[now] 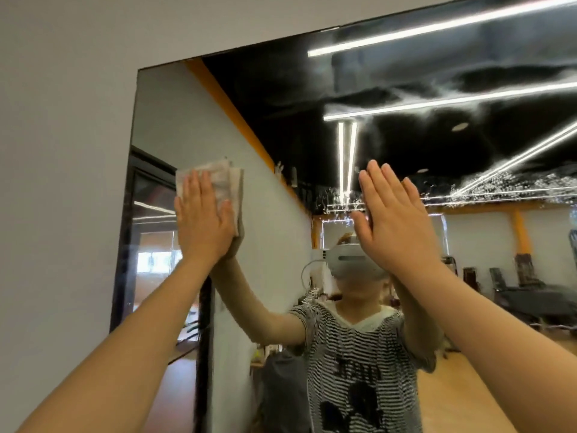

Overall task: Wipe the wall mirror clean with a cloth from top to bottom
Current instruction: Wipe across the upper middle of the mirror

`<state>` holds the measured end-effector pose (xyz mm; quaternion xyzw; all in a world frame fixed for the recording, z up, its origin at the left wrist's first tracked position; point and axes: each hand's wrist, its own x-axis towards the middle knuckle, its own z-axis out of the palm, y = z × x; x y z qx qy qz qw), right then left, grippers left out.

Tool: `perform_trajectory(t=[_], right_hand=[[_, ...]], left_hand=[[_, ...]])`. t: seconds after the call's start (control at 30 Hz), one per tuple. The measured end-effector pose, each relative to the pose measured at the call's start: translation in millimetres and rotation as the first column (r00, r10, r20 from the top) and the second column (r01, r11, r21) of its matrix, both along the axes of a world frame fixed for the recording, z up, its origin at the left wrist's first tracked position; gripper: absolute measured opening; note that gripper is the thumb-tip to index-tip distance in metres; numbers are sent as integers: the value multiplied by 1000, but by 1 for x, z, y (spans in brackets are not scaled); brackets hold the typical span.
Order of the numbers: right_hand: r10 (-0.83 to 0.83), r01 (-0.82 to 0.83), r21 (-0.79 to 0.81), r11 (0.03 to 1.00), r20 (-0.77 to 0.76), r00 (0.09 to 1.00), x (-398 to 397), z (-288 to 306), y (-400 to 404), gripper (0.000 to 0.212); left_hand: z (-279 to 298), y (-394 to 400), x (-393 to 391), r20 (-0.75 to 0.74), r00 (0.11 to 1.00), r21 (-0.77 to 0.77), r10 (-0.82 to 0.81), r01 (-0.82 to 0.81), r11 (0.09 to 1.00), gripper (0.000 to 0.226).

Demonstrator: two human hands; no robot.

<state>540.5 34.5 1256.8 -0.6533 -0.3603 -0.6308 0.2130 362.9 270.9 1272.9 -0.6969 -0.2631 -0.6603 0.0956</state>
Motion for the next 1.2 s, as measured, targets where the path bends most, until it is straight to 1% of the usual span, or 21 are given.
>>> perform_trajectory(t=[0.1, 0.17, 0.23, 0.33, 0.43, 0.5, 0.7, 0.77, 0.83, 0.9, 0.97, 1.03, 1.13, 1.2], right_hand=[[0, 0, 10, 1000, 11, 1000, 0, -1, 2, 66], [-4, 4, 14, 1000, 14, 1000, 1, -1, 3, 65], [-6, 5, 23, 1000, 17, 1000, 1, -1, 3, 64], [-2, 2, 24, 1000, 21, 1000, 1, -2, 3, 64], [11, -11, 15, 1000, 19, 1000, 0, -2, 3, 63], [12, -12, 4, 1000, 17, 1000, -2, -2, 1, 64], [15, -16, -62, 998, -8, 1000, -8, 1, -6, 63], [-32, 34, -103, 994, 25, 999, -11, 7, -13, 62], [-50, 58, -140, 988, 61, 997, -13, 17, -25, 56], [-22, 29, -102, 994, 75, 997, -12, 23, -41, 49], [12, -12, -8, 1000, 105, 994, -4, 21, -60, 50], [-12, 7, 45, 999, 106, 994, 16, 15, -82, 51], [-92, 92, 125, 988, -2, 996, 50, 6, -121, 56], [-117, 131, 189, 973, -81, 990, 67, 3, -144, 61]], left_hand=[[3, -24, 17, 141, 990, -149, 14, 7, 989, 60], [4, -49, 34, 183, 983, -183, 11, 23, 983, 60], [3, -78, 54, 133, 991, -122, 2, 14, 992, 61], [-2, -113, 80, -3, 1000, -10, -7, 7, 1000, 63], [-3, -113, 83, -56, 998, 65, 8, -5, 998, 63], [-5, -107, 80, -81, 996, 116, 21, -11, 993, 67], [-7, -110, 77, -103, 995, 126, 20, -7, 992, 68], [-7, -111, 76, -107, 994, 123, 23, -10, 992, 65], [-7, -110, 76, -110, 994, 122, 21, -7, 992, 64], [-6, -111, 75, -114, 993, 134, 15, 0, 991, 66], [-5, -111, 75, -115, 993, 137, 5, 11, 990, 68], [-5, -112, 74, -103, 995, 129, -13, 26, 991, 70], [-4, -112, 74, -98, 995, 122, -35, 47, 991, 71], [-4, -112, 73, -99, 994, 123, -40, 52, 991, 71]])
